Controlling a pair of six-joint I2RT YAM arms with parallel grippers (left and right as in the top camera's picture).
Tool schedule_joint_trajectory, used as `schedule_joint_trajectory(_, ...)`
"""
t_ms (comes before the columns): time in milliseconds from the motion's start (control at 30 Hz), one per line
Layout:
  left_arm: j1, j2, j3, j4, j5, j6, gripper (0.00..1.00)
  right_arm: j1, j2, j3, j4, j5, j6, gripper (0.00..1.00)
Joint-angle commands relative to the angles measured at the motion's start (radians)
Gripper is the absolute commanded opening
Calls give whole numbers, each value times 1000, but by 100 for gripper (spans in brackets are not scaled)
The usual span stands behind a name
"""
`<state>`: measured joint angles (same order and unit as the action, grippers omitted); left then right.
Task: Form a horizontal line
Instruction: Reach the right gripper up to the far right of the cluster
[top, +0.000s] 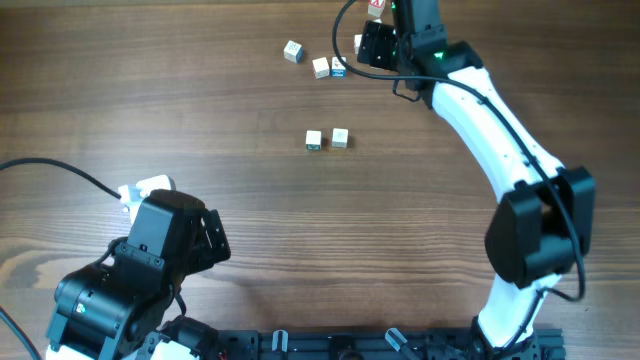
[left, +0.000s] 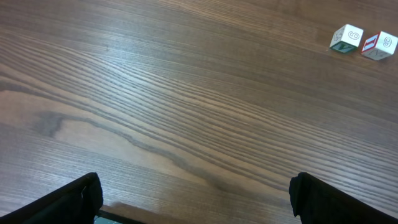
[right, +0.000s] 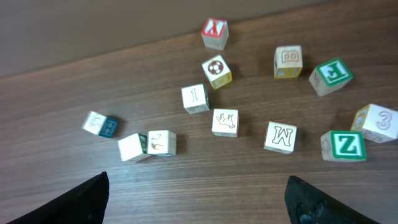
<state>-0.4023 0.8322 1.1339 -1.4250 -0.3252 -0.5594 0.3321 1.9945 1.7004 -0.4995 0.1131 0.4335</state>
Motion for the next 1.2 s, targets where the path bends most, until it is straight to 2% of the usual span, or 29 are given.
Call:
schedule_joint_trajectory(0,8,-2,-5,2,-16,-10,100,-14,145,90,4,19,-9,89)
schedule_joint_trajectory(100,8,-2,-5,2,-16,-10,100,-24,264,184,-10,45,12,89)
schedule_joint_trajectory(167,8,-2,-5,2,-16,-11,100,-31,303,228,-11,51,-32,89)
schedule_joint_trajectory(267,8,-2,-5,2,-16,-11,100,-52,309,240,-4,45,-214,89)
schedule_joint_trajectory(333,8,-2,-5,2,-16,-11,100,-91,309,246,-26,-39,-377,91)
schedule_joint_trajectory(400,8,-2,-5,2,-16,-10,100,-149,309,246,-33,-179,-480,98)
schedule_joint_trajectory(500,8,-2,-4,2,-16,-11,100,-181,309,246,-19,-257,-563,99)
schedule_joint_trajectory(900,8,-2,-5,2,-16,-10,100,-184,324,245,43,-296,-695,99)
schedule_joint_trajectory(1167,8,-2,-5,2,-16,-11,100,-194,389,245,43,-330,-723,98)
